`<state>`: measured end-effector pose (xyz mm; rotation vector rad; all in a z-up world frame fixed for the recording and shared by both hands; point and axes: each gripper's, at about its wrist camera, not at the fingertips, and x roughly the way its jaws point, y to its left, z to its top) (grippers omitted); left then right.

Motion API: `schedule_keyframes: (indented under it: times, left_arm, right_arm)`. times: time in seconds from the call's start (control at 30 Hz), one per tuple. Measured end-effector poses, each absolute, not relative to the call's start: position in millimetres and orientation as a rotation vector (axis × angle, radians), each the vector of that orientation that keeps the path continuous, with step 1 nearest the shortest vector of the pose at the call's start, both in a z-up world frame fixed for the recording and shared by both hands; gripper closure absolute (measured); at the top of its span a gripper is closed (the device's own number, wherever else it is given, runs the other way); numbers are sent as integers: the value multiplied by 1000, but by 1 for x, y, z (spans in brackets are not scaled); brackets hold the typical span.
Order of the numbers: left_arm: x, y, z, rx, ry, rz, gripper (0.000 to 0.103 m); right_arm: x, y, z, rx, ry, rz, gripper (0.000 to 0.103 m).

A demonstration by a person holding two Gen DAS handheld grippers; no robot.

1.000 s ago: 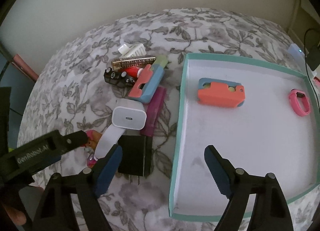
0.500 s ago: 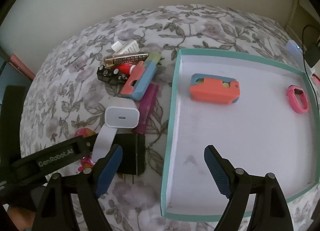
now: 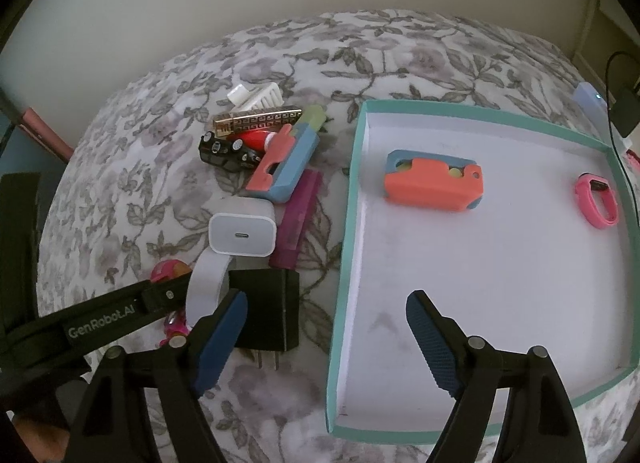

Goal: Organize rigid objects
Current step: 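Grasp the pink-capped toy dog with the left tool while the right tool grasps the black charger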

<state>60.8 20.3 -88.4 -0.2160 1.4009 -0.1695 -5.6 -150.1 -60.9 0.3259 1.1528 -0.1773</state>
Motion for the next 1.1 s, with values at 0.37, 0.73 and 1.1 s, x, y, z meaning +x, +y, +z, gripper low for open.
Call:
schedule_keyframes:
  times: [0.37, 0.73, 1.1]
  left_arm:
    - [67, 51, -86, -206, 1376, -56, 51]
    - [68, 47, -98, -183, 1394, -55, 51]
    - [69, 38, -105, -136, 1409, -52, 51]
  right_arm:
    - [-1, -129, -56, 268, 1145, -95, 30]
    - [3, -109, -61, 173, 1174, -33, 44]
    - [8, -100, -80, 100, 1219, -52, 50]
